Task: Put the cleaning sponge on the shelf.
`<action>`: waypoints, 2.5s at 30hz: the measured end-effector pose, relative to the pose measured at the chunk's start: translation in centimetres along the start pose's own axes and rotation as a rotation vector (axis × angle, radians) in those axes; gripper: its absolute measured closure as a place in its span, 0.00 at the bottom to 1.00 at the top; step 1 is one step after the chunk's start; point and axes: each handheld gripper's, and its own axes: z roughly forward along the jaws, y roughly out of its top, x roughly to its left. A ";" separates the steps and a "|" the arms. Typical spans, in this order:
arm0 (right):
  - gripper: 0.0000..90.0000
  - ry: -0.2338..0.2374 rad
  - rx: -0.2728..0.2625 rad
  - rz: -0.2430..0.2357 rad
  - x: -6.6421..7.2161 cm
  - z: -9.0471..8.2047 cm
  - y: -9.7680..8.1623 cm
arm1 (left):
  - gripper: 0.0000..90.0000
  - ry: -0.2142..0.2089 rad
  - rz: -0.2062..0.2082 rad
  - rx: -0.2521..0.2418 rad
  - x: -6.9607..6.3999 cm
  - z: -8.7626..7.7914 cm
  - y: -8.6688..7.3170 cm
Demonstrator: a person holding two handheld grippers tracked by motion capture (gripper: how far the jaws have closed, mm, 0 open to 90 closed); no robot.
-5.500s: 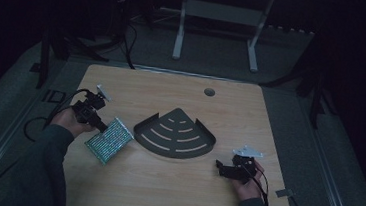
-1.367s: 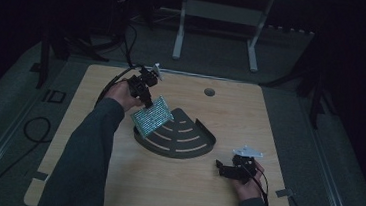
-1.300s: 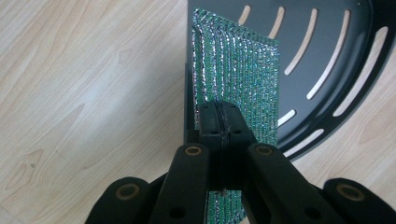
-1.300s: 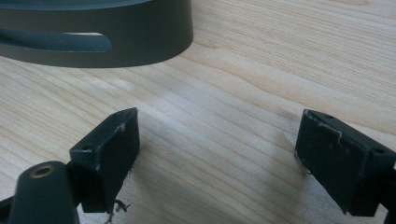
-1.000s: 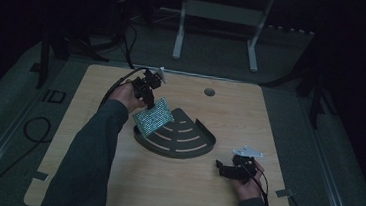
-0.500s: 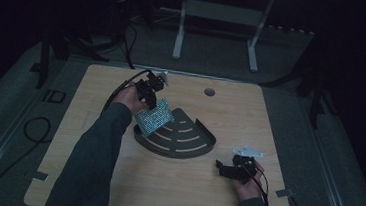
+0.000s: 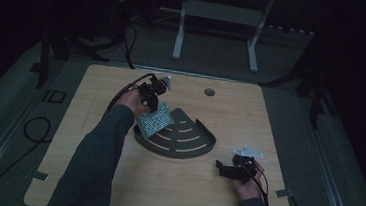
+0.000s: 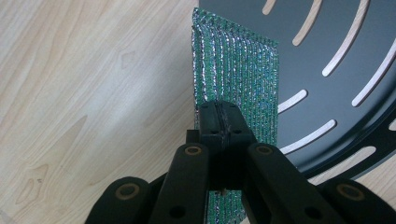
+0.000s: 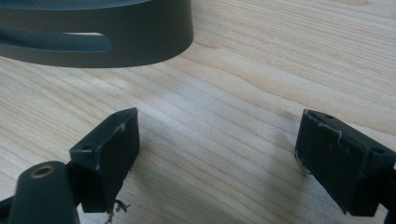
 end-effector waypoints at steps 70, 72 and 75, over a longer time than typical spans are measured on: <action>0.15 0.000 0.001 -0.001 0.0 0.0 0.0 | 0.72 0.031 -0.017 0.002 0.2 0.6 -1.5; 0.15 0.000 0.001 -0.001 0.0 0.0 0.0 | 0.71 -0.017 -0.064 -0.072 0.9 -0.3 -2.5; 0.15 0.000 0.001 -0.001 0.0 0.0 0.0 | 0.62 -0.034 -0.131 -0.195 1.3 -1.3 -4.6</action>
